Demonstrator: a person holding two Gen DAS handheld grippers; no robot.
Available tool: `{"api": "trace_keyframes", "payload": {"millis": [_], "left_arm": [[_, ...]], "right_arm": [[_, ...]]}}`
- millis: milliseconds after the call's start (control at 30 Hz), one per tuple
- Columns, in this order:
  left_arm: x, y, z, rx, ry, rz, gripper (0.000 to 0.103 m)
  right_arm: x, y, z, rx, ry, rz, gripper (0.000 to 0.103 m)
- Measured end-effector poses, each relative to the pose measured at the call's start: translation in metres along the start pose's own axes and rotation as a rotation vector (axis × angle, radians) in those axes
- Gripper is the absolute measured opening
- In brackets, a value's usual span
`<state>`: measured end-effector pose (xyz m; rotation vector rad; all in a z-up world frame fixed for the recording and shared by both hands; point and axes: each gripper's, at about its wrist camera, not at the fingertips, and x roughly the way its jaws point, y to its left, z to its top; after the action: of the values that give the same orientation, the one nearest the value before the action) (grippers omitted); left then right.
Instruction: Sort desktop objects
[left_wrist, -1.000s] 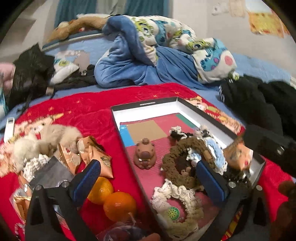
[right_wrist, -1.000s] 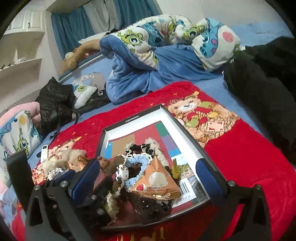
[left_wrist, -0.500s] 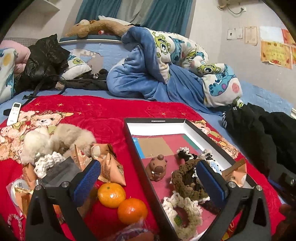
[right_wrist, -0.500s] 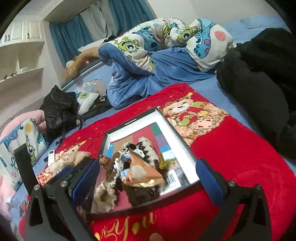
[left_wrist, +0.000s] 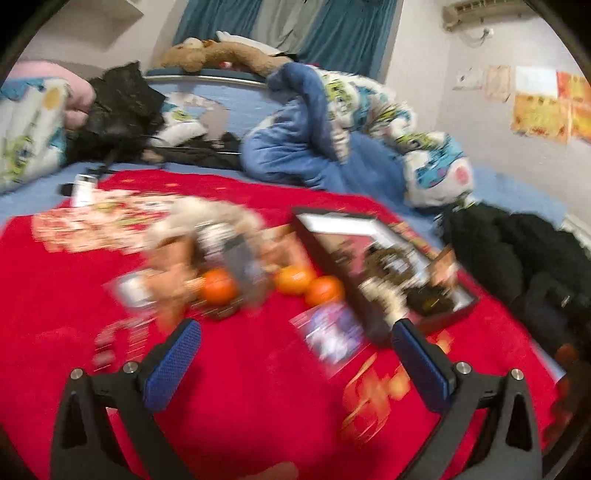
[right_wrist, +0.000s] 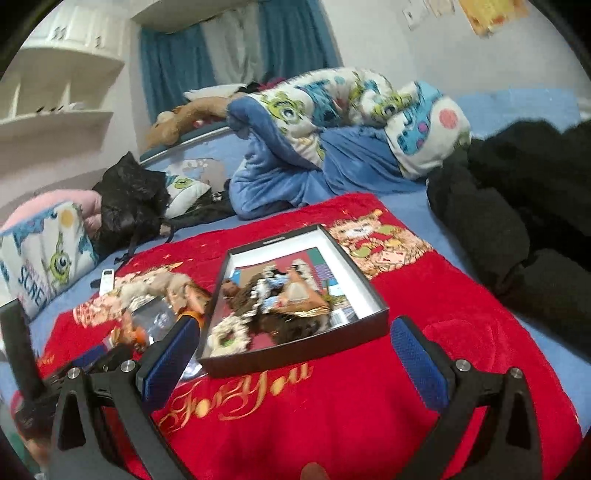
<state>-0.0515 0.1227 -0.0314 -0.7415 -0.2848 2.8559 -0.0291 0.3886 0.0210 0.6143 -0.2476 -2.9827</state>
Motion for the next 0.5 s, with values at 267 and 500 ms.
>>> {"api": "trace_keyframes", "payload": {"millis": [267,500], "left_arm": [[-0.054,0.083,-0.006,0.012,-0.018,0.166,0.103],[-0.054,0.118,-0.008,0.009,-0.013,0.222,0.103]], "right_arm": [[0.000,0.080,-0.036,-0.071,0.005,0.074,0.103],[0.042,0.119,-0.044,-0.047,0.084,0.080,0.103]]}}
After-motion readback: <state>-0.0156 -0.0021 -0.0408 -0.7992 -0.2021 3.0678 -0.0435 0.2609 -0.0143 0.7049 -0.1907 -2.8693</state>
